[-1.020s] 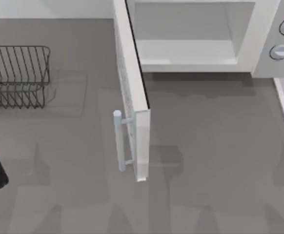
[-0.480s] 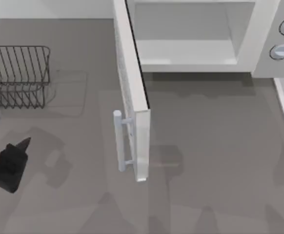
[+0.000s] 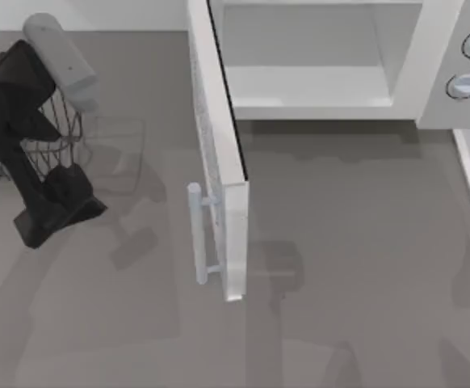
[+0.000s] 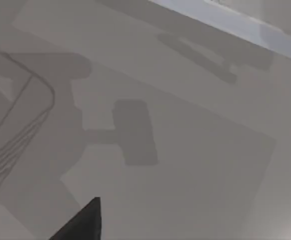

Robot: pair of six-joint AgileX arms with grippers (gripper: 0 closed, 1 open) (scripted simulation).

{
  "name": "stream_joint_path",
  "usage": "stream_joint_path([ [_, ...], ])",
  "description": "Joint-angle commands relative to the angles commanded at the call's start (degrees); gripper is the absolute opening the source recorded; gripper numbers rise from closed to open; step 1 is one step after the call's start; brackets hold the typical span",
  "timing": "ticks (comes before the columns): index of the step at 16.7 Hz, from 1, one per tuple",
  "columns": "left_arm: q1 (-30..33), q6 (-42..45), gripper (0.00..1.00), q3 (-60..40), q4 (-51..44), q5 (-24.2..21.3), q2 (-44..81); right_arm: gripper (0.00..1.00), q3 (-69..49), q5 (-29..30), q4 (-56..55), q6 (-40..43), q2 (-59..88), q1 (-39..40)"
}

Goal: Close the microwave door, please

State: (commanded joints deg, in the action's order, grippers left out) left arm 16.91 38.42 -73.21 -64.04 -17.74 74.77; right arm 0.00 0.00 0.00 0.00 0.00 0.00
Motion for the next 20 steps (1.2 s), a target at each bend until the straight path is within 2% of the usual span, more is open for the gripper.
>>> stream_joint_path([
  [6, 4.03, 10.90, 1.00, -29.05, -16.54, -5.28, 21.00, 1.00, 0.00, 0.00, 0.00, 0.00, 0.00, 0.00],
  [10, 5.29, 15.42, 1.00, -41.02, -20.93, -7.45, 28.10, 1.00, 0.00, 0.00, 0.00, 0.00, 0.00, 0.00],
  [13, 5.53, 16.52, 1.00, -43.62, -21.61, -7.93, 29.47, 1.00, 0.00, 0.00, 0.00, 0.00, 0.00, 0.00],
  [20, 6.22, 15.82, 1.00, -41.20, -19.17, -7.74, 29.25, 1.00, 0.00, 0.00, 0.00, 0.00, 0.00, 0.00],
])
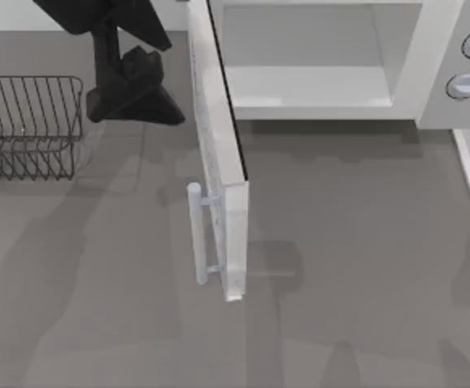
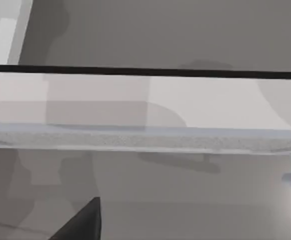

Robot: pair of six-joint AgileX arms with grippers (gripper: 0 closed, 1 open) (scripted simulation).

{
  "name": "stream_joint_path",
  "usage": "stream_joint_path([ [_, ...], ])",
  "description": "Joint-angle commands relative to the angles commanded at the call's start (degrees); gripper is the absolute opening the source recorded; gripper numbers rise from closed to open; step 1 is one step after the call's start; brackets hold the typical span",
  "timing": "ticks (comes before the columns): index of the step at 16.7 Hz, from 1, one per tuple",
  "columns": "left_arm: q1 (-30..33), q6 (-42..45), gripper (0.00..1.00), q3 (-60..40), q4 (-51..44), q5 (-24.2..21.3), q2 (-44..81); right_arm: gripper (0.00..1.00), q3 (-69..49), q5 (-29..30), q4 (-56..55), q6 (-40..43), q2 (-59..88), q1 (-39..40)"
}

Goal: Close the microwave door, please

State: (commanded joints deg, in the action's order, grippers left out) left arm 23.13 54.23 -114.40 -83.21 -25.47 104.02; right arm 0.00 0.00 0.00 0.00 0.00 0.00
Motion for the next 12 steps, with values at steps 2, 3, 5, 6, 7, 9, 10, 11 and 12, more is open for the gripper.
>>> stream_joint_path([
  [2, 1.15, -1.18, 1.00, 3.83, 4.12, 0.34, -0.16, 1.00, 0.00, 0.00, 0.00, 0.00, 0.00, 0.00],
  [3, 1.80, -1.90, 1.00, 6.06, 6.78, 0.55, -0.23, 1.00, 0.00, 0.00, 0.00, 0.00, 0.00, 0.00],
  [5, 3.21, -3.35, 1.00, 10.70, 12.24, 0.99, -0.30, 1.00, 0.00, 0.00, 0.00, 0.00, 0.00, 0.00],
  [6, 3.82, -3.98, 1.00, 12.66, 14.28, 1.19, -0.35, 1.00, 0.00, 0.00, 0.00, 0.00, 0.00, 0.00],
  [7, 4.29, -4.48, 1.00, 14.08, 15.71, 1.35, -0.40, 1.00, 0.00, 0.00, 0.00, 0.00, 0.00, 0.00],
  [9, 4.66, -4.86, 1.00, 15.08, 16.74, 1.47, -0.43, 1.00, 0.00, 0.00, 0.00, 0.00, 0.00, 0.00],
  [10, 4.66, -4.86, 1.00, 15.08, 16.74, 1.47, -0.43, 1.00, 0.00, 0.00, 0.00, 0.00, 0.00, 0.00],
  [11, 4.66, -4.86, 1.00, 15.08, 16.74, 1.47, -0.43, 1.00, 0.00, 0.00, 0.00, 0.00, 0.00, 0.00],
  [12, 4.66, -4.86, 1.00, 15.08, 16.74, 1.47, -0.43, 1.00, 0.00, 0.00, 0.00, 0.00, 0.00, 0.00],
])
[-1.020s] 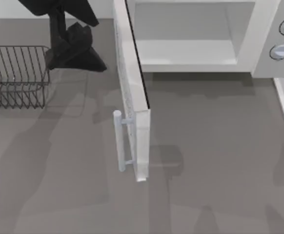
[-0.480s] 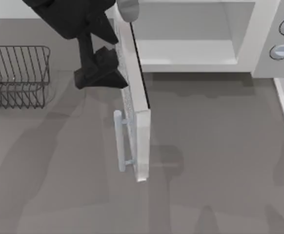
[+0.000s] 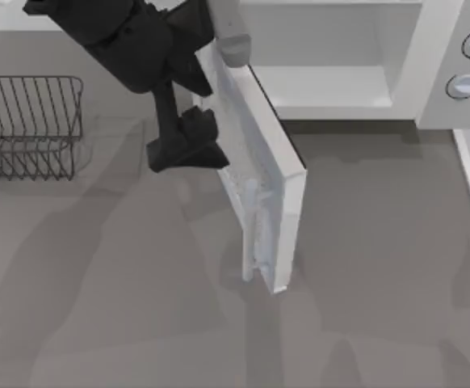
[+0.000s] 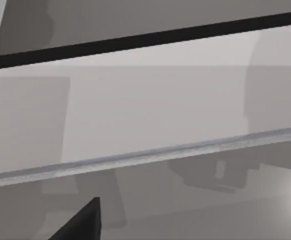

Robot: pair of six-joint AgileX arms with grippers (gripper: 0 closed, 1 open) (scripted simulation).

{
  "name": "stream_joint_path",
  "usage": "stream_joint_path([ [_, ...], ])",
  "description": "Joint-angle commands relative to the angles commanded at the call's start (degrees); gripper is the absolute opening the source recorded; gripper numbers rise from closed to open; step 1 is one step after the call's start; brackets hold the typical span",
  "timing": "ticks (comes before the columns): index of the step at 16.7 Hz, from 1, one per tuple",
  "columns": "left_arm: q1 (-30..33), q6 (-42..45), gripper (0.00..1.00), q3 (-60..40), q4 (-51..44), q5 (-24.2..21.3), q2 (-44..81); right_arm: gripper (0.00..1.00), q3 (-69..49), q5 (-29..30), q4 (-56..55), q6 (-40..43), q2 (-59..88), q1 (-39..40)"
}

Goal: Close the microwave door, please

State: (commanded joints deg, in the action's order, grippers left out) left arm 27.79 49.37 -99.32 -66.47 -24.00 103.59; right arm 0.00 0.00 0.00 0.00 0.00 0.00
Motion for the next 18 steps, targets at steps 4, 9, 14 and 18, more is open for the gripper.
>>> stream_joint_path([
  [4, 0.00, 0.00, 0.70, 0.00, 0.00, 0.00, 0.00, 1.00, 0.00, 0.00, 0.00, 0.00, 0.00, 0.00],
  [9, 0.00, 0.00, 0.32, 0.00, 0.00, 0.00, 0.00, 1.00, 0.00, 0.00, 0.00, 0.00, 0.00, 0.00],
  [14, 0.00, 0.00, 0.00, 0.00, 0.00, 0.00, 0.00, 1.00, 0.00, 0.00, 0.00, 0.00, 0.00, 0.00],
  [18, 0.00, 0.00, 0.00, 0.00, 0.00, 0.00, 0.00, 1.00, 0.00, 0.00, 0.00, 0.00, 0.00, 0.00],
])
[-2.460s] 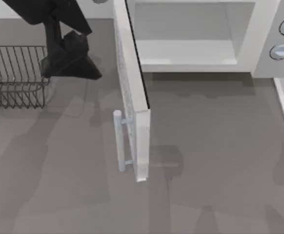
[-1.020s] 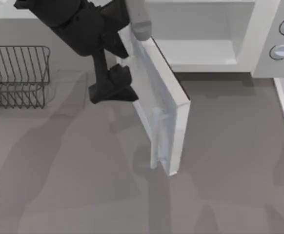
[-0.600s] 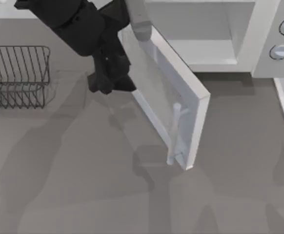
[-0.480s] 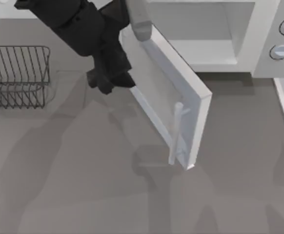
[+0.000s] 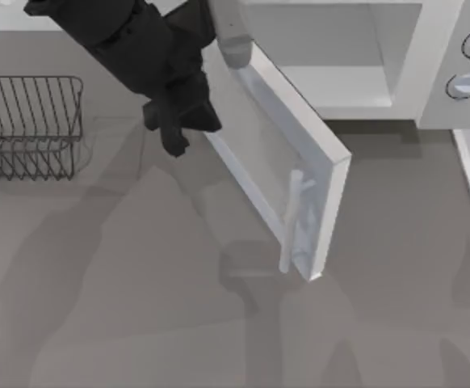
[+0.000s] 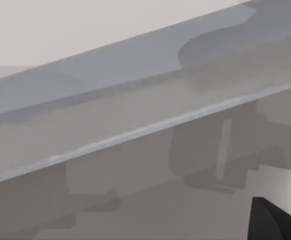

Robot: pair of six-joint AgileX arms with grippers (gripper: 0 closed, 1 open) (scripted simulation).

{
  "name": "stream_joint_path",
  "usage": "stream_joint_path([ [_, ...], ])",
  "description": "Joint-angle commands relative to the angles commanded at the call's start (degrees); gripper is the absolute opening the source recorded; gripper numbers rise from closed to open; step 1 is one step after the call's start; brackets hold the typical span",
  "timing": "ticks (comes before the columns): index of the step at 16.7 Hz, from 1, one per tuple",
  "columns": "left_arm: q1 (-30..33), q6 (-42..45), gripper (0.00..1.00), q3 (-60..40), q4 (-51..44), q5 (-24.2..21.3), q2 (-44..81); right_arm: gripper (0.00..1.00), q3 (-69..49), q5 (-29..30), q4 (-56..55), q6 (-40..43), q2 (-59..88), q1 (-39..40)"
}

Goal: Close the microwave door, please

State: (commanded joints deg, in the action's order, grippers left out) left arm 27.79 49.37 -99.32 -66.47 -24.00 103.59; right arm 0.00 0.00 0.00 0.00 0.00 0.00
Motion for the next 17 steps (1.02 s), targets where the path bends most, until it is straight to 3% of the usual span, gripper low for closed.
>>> stream_joint_path([
  [17, 4.05, -4.36, 0.00, -3.51, 0.83, 1.30, 3.04, 1.00, 0.00, 0.00, 0.00, 0.00, 0.00, 0.00],
])
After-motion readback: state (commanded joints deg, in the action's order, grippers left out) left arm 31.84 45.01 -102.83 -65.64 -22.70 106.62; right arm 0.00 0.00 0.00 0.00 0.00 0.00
